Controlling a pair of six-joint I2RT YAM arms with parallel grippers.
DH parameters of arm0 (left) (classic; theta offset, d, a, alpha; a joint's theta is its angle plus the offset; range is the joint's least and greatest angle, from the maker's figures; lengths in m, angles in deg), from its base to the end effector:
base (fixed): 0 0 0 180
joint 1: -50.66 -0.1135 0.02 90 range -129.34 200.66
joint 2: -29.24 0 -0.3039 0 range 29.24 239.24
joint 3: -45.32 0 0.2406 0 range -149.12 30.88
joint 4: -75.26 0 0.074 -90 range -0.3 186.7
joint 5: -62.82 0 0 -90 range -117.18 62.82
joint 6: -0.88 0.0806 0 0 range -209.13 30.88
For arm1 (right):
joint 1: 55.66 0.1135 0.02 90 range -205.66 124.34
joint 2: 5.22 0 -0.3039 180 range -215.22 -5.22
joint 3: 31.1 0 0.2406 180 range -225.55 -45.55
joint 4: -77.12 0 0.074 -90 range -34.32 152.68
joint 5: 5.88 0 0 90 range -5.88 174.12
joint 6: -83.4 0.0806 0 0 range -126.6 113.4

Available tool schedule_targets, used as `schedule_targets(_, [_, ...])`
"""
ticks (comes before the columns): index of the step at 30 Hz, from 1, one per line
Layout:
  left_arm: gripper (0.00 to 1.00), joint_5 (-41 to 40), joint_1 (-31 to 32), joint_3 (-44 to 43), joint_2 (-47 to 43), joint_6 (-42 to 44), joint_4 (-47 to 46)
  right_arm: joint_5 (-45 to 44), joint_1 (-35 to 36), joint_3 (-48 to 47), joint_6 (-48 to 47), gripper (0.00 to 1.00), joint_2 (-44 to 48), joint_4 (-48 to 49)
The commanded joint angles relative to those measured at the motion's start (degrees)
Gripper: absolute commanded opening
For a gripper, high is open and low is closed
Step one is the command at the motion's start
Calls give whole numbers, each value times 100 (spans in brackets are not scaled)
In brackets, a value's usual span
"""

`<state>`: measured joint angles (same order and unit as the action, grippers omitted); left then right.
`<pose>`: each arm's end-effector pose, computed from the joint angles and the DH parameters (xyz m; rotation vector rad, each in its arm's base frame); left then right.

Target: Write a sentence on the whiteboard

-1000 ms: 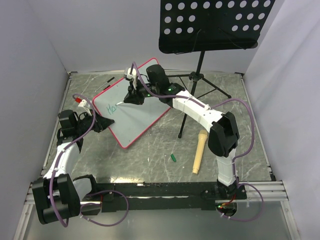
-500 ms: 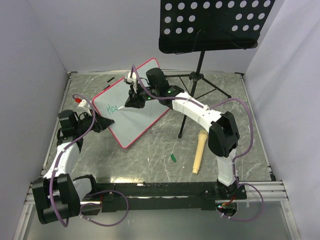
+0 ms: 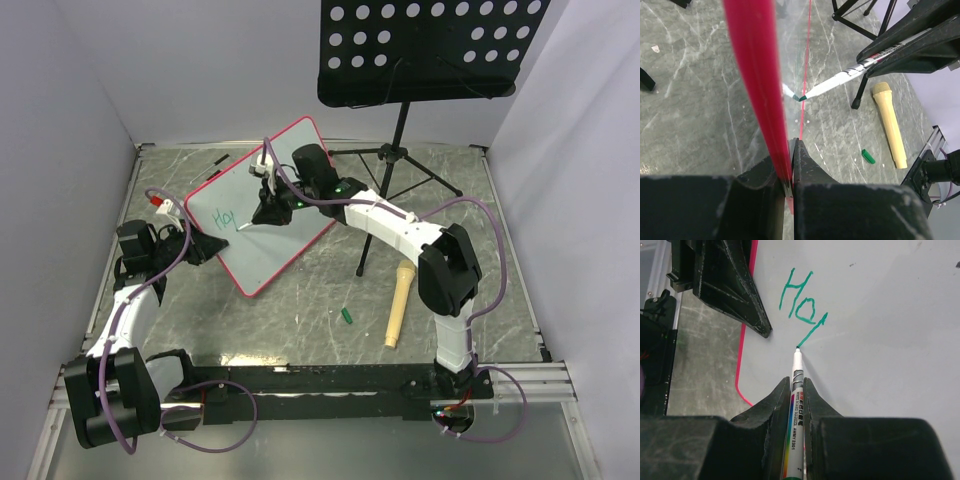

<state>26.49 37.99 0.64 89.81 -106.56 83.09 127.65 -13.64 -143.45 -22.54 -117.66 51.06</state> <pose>0.2226 -0.0165 0.2633 0.1083 1.9238 -0.9745 0.3309 0.3729 0.3356 -1.3952 1.4989 1.0523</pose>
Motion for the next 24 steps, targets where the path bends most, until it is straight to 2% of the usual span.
schedule_targets(1, [1, -102, 36, -158, -90, 319, -253, -20, -10, -325, 56, 0, 495, 406])
schedule_targets(24, [1, -67, 36, -158, -64, 319, -253, -301, -71, -1098, 13, 0, -102, 99])
